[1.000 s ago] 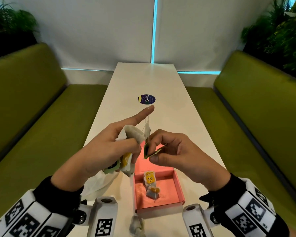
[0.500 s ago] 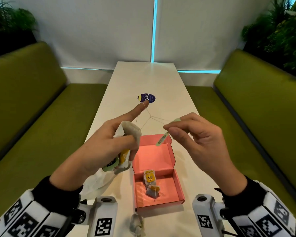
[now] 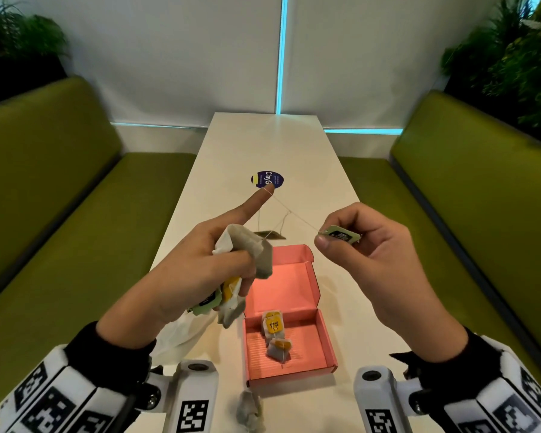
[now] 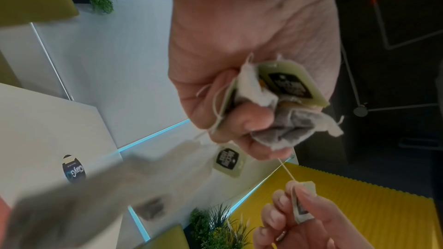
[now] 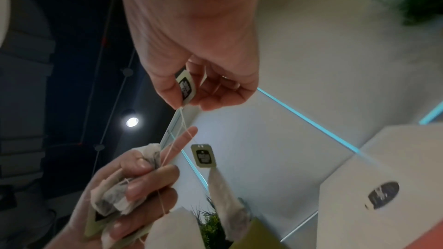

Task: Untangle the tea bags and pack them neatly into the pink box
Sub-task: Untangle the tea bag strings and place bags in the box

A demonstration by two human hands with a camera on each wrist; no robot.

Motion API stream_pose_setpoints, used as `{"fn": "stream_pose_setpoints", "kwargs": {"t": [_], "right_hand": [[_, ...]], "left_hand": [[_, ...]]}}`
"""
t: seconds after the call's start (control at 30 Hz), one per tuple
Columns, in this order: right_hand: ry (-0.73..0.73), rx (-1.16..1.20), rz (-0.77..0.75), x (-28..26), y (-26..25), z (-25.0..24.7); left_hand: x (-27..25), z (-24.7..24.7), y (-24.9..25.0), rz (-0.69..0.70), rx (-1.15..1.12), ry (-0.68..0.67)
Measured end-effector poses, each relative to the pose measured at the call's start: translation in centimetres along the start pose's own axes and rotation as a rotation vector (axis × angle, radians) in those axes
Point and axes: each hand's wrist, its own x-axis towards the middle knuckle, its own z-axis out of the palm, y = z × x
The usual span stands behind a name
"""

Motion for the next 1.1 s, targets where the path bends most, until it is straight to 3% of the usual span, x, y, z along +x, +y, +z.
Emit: {"fn": "stream_pose_setpoints", "kwargs": {"t": [0.3, 0.63, 0.97, 1.1], "right_hand": [[-0.172, 0.534, 0.233, 0.8, 0.2, -0.1], [-0.146, 0.426, 0.254, 0.9, 0.1, 0.2], [-0.145, 0.613, 0.305, 0.6, -0.6, 1.5], [-0.116, 0.565, 0.310, 0.6, -0.9, 1.5]], "left_hand": [[-0.2, -0.1, 0.2, -0.002, -0.025, -0.033], [-0.4, 0.0, 0.4, 0.013, -0.070, -0.067], [-0.6, 0.8, -0.5, 0.024, -0.122, -0.098], [-0.8, 0.9, -0.6, 0.024, -0.138, -0.080]]}}
